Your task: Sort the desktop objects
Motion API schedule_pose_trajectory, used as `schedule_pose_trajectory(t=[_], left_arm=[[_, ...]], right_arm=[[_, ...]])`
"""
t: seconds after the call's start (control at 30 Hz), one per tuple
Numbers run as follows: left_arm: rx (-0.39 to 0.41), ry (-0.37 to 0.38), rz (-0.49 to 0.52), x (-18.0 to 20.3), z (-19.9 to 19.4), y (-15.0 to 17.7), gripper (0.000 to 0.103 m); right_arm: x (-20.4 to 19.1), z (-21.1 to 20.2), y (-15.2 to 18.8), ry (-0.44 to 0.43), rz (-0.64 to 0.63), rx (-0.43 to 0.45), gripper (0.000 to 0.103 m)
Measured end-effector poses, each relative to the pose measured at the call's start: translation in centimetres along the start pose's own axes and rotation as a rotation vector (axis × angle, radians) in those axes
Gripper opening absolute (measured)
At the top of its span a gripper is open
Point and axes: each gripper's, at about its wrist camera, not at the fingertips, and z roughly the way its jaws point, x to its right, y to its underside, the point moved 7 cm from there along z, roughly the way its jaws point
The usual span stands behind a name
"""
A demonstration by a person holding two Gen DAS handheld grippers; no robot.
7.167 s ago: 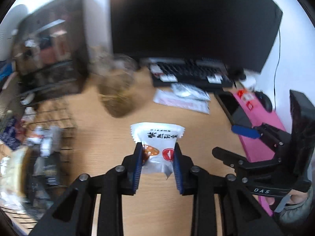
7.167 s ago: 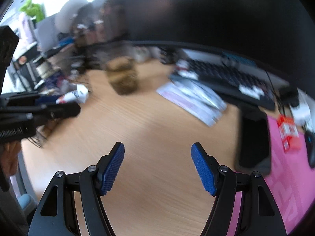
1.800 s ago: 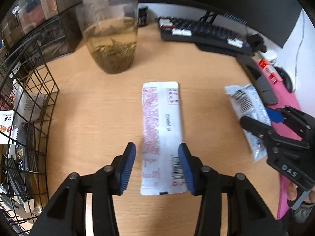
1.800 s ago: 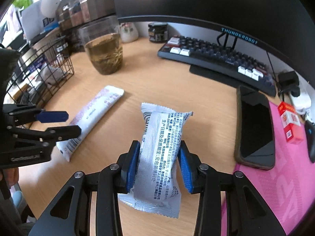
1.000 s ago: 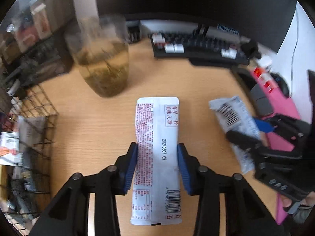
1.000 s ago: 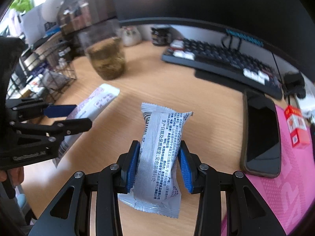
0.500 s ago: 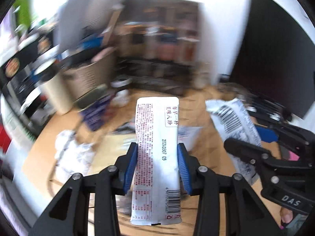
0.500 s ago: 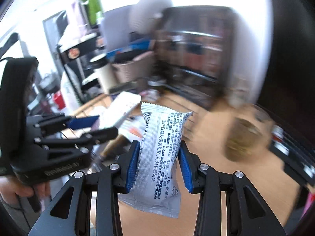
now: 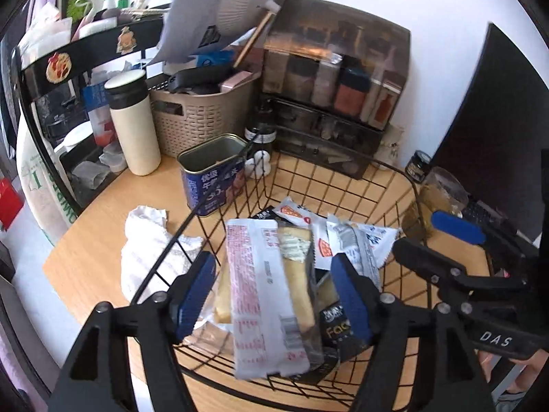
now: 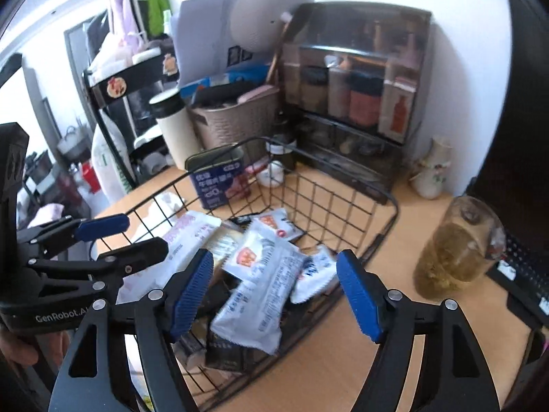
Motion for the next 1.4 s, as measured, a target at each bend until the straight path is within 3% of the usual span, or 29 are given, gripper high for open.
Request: schedule_pose_trajectory(t=[0.23,0.33,0.53,0.6,0.77,1.1,1.4], left_arm=[[0.030,0.008,0.065,5.3,-3.6,1.9,0.083],[0.028,0.000,0.140,8.3,-5.2,4.0,0.095],[-0.005,0.015,0.187,11.9,-7.3,8.4,0.095],[0.003,0.018,0.186,12.6,-8.1,9.4,0.095],[0.013,0.002,0.195,13.8,-9.1,10.9,0.095],[-0.004,0.000,0.208,14.1,-7.6,11.5,0.095],[0.033,0.001,0.211,13.7,-7.7,11.2,0.095]], right_arm=[[3.7,-6.8,4.2,0.096,0.017,0.034,0.076],[5.6,-10.7,6.8,0.145,0.052,0.059,0.088],[8.2,-17.2,13.2,0.224,0.121,0.083,0.099],[8.3,-18.3,15.1,0.207,0.135,0.079,0.100],[8.2,-19.5,18.1,0.176,0.140,0.064,0.100],[9.0,-18.6,18.1,0.172,0.164,0.073,0.101],[7.9,-16.5,18.5,0.166,0.140,0.033,0.101]])
